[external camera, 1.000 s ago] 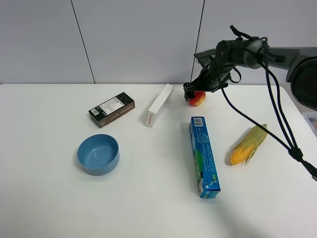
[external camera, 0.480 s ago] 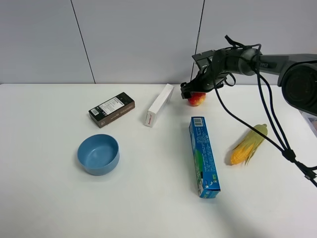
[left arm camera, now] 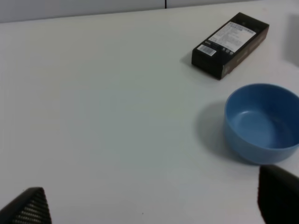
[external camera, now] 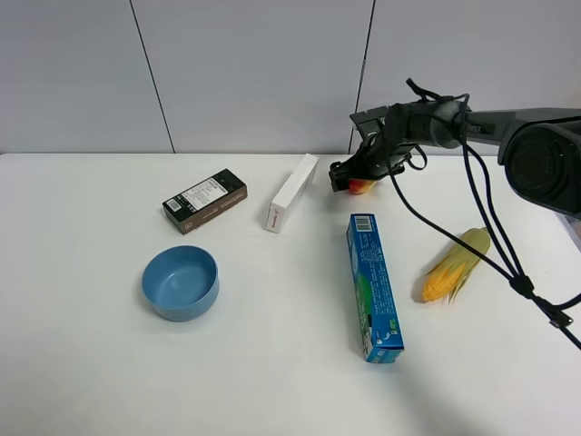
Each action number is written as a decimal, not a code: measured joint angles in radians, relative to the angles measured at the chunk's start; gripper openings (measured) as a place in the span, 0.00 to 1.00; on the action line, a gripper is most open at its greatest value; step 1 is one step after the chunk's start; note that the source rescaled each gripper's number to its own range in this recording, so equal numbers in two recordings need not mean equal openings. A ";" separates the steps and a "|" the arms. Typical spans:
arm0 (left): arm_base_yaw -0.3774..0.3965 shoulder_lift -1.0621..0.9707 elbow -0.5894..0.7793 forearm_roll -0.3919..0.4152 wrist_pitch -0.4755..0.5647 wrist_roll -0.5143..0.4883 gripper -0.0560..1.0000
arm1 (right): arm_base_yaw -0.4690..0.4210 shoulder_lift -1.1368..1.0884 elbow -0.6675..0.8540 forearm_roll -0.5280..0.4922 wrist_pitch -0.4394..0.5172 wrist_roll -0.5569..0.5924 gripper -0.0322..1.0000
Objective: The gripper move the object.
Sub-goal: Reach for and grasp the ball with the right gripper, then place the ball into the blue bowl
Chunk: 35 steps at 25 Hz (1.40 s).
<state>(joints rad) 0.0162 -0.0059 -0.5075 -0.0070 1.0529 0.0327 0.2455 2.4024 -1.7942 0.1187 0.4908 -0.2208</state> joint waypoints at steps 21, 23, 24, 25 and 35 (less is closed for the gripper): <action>0.000 0.000 0.000 0.000 0.000 0.000 1.00 | 0.000 -0.240 0.000 0.020 0.212 -0.006 0.04; 0.000 0.000 0.000 0.000 0.000 0.000 1.00 | 0.000 -0.299 0.000 0.020 0.271 -0.035 0.04; 0.000 0.000 0.000 0.000 0.000 0.000 1.00 | 0.000 -0.328 0.000 0.021 0.301 -0.058 0.04; 0.000 0.000 0.000 0.000 0.000 0.000 1.00 | 0.000 -0.352 0.000 0.026 0.328 -0.083 0.04; 0.000 0.000 0.000 0.000 0.000 0.000 1.00 | 0.048 -0.505 0.000 0.242 0.467 -0.365 0.04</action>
<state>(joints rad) 0.0162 -0.0059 -0.5075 -0.0070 1.0529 0.0327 0.2932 1.8973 -1.7942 0.3603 0.9576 -0.5858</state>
